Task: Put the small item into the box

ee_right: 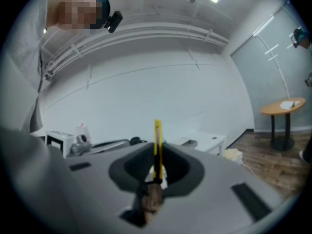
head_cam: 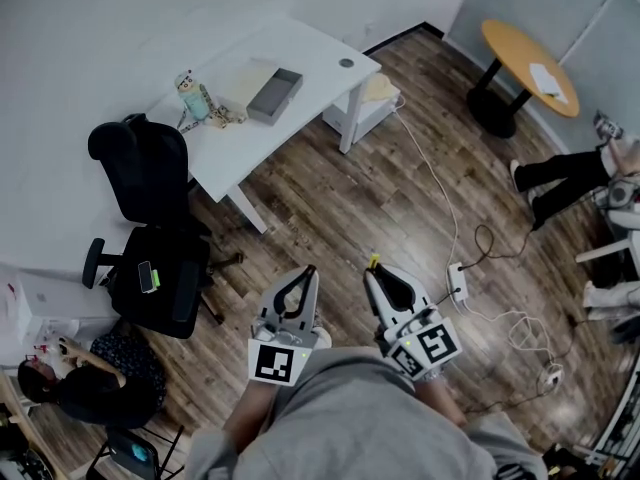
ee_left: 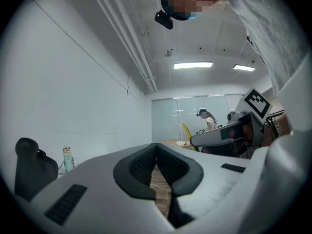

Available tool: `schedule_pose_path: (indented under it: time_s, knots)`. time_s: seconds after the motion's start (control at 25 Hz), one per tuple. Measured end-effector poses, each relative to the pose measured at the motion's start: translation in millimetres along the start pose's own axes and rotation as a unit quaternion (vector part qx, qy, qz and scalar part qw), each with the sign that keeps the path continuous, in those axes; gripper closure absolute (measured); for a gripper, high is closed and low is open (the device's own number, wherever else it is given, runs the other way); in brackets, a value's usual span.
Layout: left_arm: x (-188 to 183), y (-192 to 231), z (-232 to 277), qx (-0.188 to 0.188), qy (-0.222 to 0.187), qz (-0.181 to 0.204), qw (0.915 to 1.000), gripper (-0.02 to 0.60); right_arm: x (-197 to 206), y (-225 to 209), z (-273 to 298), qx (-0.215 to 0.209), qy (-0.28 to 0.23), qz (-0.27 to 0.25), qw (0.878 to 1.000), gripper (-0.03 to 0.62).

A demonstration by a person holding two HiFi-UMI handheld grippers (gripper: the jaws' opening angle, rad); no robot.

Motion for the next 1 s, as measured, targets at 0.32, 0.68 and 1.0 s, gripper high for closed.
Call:
schedule_pose_path:
  time_s: [0.32, 0.68, 1.0]
  knots:
    - [0, 48, 11, -0.001, -0.003, 0.005, 1.0000, 0.549, -3, 9, 49, -0.005, -0.002, -0.003, 1.000, 0.522]
    - [2, 72, 14, -0.008, 0.000, 0.001, 1.0000, 0.549, -4, 11, 72, -0.004, 0.005, -0.005, 1.000, 0.522]
    - [6, 86, 21, -0.021, 0.002, -0.002, 0.9998, 0.549, -5, 2, 95, -0.013, 0.006, -0.002, 1.000, 0.522]
Point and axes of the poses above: the fingertips, and each gripper's own axes: z forward along the fingers, y to its left, x out of its underside, the point moved 7 cm from there along -z, backward along the fingers, and after that the axes turned 5 degrees about x, right-handed, at the moved point
